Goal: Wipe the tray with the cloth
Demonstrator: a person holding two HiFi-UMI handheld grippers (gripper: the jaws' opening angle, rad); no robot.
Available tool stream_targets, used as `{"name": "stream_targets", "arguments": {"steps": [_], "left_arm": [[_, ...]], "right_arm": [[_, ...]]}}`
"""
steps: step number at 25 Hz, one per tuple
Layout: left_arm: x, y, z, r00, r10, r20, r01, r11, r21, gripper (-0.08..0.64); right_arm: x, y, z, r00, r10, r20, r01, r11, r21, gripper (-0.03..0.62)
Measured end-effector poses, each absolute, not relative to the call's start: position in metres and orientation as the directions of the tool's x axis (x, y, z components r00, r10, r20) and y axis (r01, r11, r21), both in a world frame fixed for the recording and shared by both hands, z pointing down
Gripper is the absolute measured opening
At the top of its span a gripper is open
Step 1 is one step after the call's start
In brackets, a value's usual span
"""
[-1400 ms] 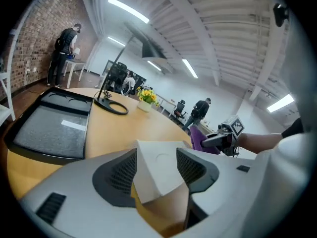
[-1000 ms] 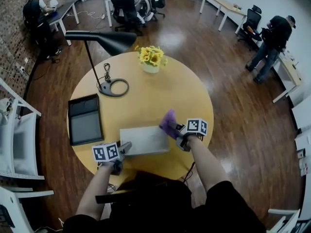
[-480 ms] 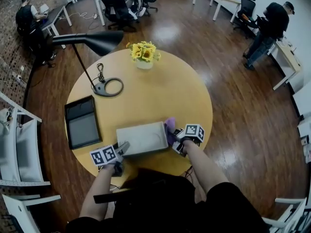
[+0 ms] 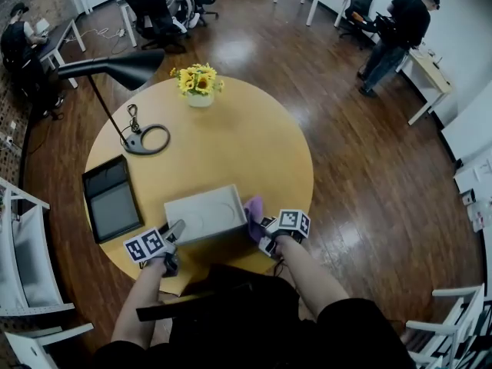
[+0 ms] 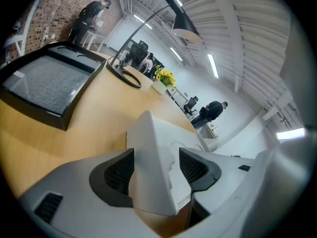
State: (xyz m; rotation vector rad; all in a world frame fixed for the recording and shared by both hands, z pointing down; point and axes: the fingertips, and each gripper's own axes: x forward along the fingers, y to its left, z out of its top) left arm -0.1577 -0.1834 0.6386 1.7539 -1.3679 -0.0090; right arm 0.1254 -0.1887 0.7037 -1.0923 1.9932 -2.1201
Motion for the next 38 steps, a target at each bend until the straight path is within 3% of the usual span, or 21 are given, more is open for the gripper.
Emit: {"name": "stream_targets", "arguments": {"steps": [6, 9, 15, 22, 27, 34, 38], "left_arm": [[-0.177, -0.235, 0.602, 0.397, -0.859, 0.323, -0.812, -0.166, 0.559, 0.287], [-0.163, -0.256, 0.607, 0.459, -0.818, 0.348, -0.818, -0.235, 0.526, 0.288], [-0.148, -0.262, 0.622, 0.550, -0.729, 0.409, -0.783, -0.279, 0.556, 0.291], [-0.151, -0.229, 0.624, 0.519, -0.752, 0.406, -0.795, -0.251, 0.552, 0.291], [-0.143, -0.182, 0.618, 0.513, -0.787, 0.344, -0.740, -0.202, 0.642, 0.290], [-0.096, -0.141, 0.613, 0.501, -0.806, 0.317, -0.699, -0.161, 0.697, 0.282], [-0.056, -0.119, 0.613, 0.573, -0.752, 0.326, -0.676, -0.208, 0.707, 0.282]], "right_arm": [[0.129, -0.152, 0.697, -0.713, -0.543, 0.444, -0.364, -0.254, -0.896, 0.109], [0.122, -0.126, 0.691, -0.738, -0.537, 0.409, -0.301, -0.280, -0.911, 0.107], [0.115, -0.132, 0.692, -0.714, -0.571, 0.406, -0.339, -0.225, -0.913, 0.102], [0.123, -0.169, 0.687, -0.711, -0.550, 0.438, -0.403, -0.193, -0.895, 0.095], [0.126, -0.214, 0.682, -0.707, -0.520, 0.479, -0.471, -0.159, -0.868, 0.095], [0.115, -0.284, 0.675, -0.659, -0.529, 0.535, -0.526, -0.184, -0.830, 0.094], [0.098, -0.308, 0.676, -0.669, -0.520, 0.531, -0.530, -0.169, -0.831, 0.094]]}}
